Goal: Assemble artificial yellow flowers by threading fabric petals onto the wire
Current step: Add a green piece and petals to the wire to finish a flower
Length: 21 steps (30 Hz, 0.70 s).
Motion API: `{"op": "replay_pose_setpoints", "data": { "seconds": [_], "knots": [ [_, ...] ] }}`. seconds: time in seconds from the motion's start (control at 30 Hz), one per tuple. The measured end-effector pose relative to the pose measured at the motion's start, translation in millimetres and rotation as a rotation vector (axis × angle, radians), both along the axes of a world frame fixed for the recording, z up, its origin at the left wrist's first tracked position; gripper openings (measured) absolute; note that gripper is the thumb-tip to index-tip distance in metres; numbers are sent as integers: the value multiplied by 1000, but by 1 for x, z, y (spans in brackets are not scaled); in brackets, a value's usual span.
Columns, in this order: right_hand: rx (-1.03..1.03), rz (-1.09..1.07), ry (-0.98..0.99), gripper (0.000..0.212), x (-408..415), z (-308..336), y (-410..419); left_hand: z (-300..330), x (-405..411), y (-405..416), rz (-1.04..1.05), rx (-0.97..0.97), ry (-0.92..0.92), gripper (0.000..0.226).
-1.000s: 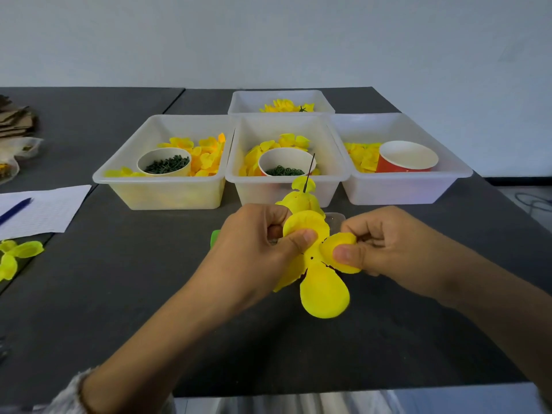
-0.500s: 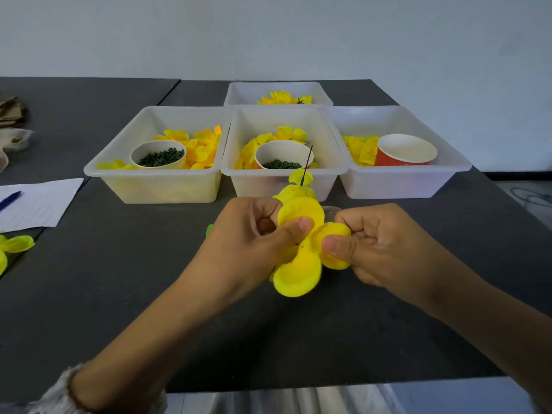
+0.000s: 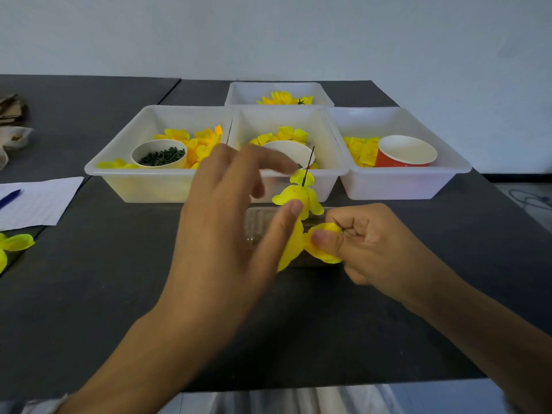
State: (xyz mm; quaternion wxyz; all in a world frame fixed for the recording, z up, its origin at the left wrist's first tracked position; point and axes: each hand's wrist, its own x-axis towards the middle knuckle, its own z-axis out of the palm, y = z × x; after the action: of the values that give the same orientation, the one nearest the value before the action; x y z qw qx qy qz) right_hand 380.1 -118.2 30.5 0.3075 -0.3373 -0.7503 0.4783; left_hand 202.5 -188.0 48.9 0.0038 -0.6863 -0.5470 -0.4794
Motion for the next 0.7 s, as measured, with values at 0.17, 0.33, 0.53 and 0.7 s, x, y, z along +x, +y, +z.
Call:
{"op": "replay_pose_setpoints", "data": {
  "seconds": [0.17, 0.33, 0.53, 0.7],
  "knots": [
    [1, -29, 54, 44, -6, 4, 1, -2, 10, -2, -90, -245, -8, 16],
    [-12, -43, 94, 33, -11, 9, 3, -2, 12, 3, 22, -265, 18, 20],
    [-121, -43, 182, 34, -20, 14, 9, 6, 8, 19, -32, -341, -104, 11],
    [-154, 0, 281, 52, -23, 21, 17, 13, 5, 29, -166, -394, -345, 18]
  ]
}}
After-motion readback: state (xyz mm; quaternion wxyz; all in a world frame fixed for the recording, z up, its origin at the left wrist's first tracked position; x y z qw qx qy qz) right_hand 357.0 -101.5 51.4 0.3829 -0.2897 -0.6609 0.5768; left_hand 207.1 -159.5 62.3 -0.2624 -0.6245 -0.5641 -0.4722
